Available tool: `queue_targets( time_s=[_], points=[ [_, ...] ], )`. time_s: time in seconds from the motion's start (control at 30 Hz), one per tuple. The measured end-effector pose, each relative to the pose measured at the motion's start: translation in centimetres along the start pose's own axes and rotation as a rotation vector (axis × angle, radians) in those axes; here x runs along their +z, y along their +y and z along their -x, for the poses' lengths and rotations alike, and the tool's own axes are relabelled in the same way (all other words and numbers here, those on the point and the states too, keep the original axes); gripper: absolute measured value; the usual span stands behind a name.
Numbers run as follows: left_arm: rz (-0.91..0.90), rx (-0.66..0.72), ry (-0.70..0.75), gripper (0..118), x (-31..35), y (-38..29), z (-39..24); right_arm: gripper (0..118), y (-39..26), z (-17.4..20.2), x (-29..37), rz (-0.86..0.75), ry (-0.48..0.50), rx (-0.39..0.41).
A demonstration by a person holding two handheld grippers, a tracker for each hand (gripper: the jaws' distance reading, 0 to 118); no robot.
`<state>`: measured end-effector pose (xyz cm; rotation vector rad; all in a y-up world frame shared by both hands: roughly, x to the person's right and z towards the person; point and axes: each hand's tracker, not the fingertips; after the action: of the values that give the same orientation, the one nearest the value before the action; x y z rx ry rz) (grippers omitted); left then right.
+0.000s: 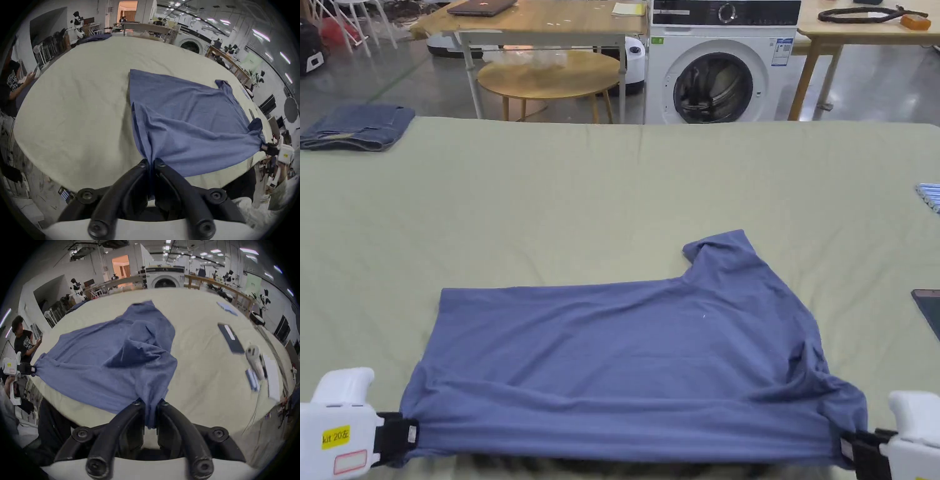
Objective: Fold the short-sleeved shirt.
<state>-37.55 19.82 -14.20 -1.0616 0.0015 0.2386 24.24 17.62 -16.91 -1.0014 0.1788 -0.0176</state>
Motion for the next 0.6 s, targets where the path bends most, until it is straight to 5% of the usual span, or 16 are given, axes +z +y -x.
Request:
queue_targets(
  time_s=[0.17,0.23,0.27,0.3,0.33,0.37,0.53,0.57,0.6],
  points=[
    [0.055,0.022,-0.024,0,-2.6,-3.8,0.9,11,-4.1,0.4,-1.3,0.042,0.003,-0.057],
    [0.063,0.024,-0.035,9,-2.9,-3.9,1.1,22,-4.1,0.5,-1.5,0.021,-0.013,-0.048],
    [0.063,-0.001,-0.025,30,-2.9,-3.6,0.8,40,-3.7,0.7,-1.3,0.014,-0.047,-0.020],
    [0.068,-0.044,-0.002,77,-2.6,-3.3,0.6,79,-3.2,0.8,-1.1,0.042,-0.088,0.015],
    [0.070,-0.083,-0.005,105,-2.2,-2.9,0.2,103,-2.5,1.0,-0.7,0.055,-0.131,0.037],
    [0.057,-0.110,-0.026,111,-1.6,-2.5,-0.1,114,-2.0,0.9,-0.1,0.002,-0.131,0.055],
    [-0.111,-0.105,-0.076,104,1.9,1.7,-2.6,114,2.9,3.3,3.7,-0.149,-0.080,0.090],
    [-0.140,-0.119,-0.083,85,2.1,2.3,-3.2,113,3.7,3.7,3.9,-0.164,-0.061,0.087],
    [-0.153,-0.130,-0.093,33,2.2,3.0,-3.9,95,4.5,4.1,3.6,-0.166,-0.026,0.081]
  ],
)
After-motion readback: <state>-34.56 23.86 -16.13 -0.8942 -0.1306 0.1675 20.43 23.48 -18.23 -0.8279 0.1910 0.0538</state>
